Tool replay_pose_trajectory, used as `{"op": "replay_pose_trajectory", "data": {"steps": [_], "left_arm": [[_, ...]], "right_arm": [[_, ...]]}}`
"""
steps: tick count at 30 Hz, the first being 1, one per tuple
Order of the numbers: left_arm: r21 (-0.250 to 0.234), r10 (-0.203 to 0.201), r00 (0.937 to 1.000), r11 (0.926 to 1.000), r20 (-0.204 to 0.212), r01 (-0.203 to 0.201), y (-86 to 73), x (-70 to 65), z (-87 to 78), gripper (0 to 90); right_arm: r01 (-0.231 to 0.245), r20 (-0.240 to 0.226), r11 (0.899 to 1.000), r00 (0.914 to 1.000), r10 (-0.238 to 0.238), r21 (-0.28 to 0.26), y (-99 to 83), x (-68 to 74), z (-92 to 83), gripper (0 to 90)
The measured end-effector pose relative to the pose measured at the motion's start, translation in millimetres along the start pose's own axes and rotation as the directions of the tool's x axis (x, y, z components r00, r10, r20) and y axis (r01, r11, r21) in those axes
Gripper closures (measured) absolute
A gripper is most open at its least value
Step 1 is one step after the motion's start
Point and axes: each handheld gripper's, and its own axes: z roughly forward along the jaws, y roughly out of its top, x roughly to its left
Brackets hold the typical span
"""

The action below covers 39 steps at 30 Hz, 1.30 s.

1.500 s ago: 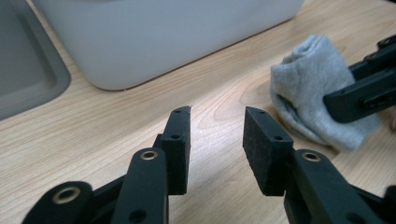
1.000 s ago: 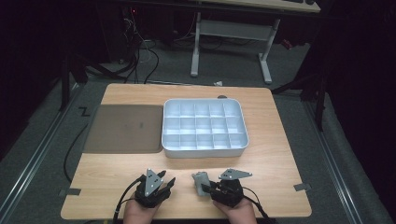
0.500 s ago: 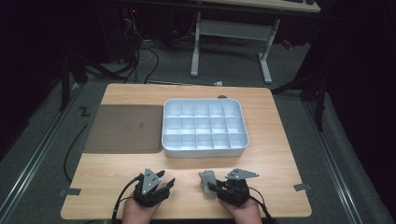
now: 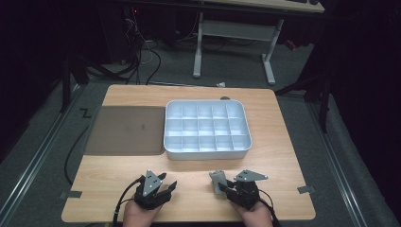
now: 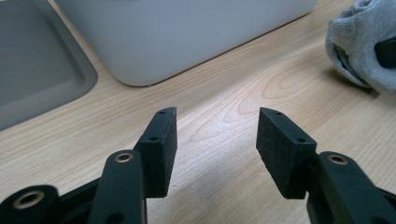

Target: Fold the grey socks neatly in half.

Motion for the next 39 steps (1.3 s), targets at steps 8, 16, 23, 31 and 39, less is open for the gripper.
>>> {"op": "replay_pose_trajectory", "data": {"steps": [8, 16, 23, 31, 39], "left_arm": [[-0.031, 0.008, 0.9998, 0.9995, 0.018, -0.007, 5.6, 8.0, -10.7, 45.7], [-0.028, -0.011, 0.9998, 0.9995, 0.017, 0.012, -4.9, 22.6, -18.3, 43.5], [-0.035, -0.023, 0.9996, 0.9991, 0.019, 0.023, -6.6, 25.8, -19.6, 43.6], [-0.031, -0.025, 0.9994, 0.9992, 0.025, 0.026, -8.1, 26.9, -20.5, 43.6], [-0.031, -0.03, 0.999, 0.999, 0.033, 0.031, -7.9, 27.6, -19.5, 43.7]], "right_arm": [[0.002, 0.033, 1.0, 0.9995, -0.002, 0.003, -2.8, -6.8, -6.2, 73.9], [0.011, 0.074, 1.0, 0.9972, -0.013, 0.025, -3.5, -17.2, -15.1, 73.9], [0.078, 0.133, 0.991, 0.9868, -0.093, 0.112, 5.1, -16.3, -23.8, 73.8], [0.084, 0.149, 0.98, 0.9825, -0.112, 0.182, 9.4, -15.9, -25.2, 73.7], [0.091, 0.146, 0.962, 0.9805, -0.131, 0.257, 18.6, -15.5, -22.4, 73.7]]}}
